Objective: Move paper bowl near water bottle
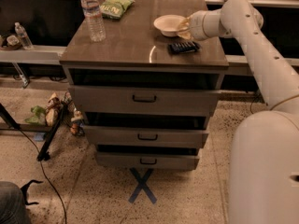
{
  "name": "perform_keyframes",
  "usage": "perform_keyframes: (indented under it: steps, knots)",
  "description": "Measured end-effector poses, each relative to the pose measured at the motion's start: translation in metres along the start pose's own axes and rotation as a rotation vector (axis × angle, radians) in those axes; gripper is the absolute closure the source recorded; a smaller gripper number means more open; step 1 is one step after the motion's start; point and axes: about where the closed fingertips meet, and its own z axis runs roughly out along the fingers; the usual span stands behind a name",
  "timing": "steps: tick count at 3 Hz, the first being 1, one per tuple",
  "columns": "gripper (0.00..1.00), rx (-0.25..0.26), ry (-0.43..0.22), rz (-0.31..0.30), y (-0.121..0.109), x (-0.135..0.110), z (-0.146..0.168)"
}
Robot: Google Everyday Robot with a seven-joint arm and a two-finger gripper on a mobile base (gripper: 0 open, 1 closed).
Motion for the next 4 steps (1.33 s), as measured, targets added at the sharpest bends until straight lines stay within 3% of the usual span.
perform_keyframes:
  steps: [1, 2, 3, 4]
  knots:
    - [1.0, 0.032, -0.056, -0.034, -0.017, -0.024, -0.003]
    - [1.0, 0.071, -0.2, -0.094, -0.04, -0.081, 0.003]
    - [1.0, 0.076, -0.305, -0.126, -0.045, -0.121, 0.013]
    - [1.0, 0.064, -0.361, -0.131, -0.038, -0.143, 0.024]
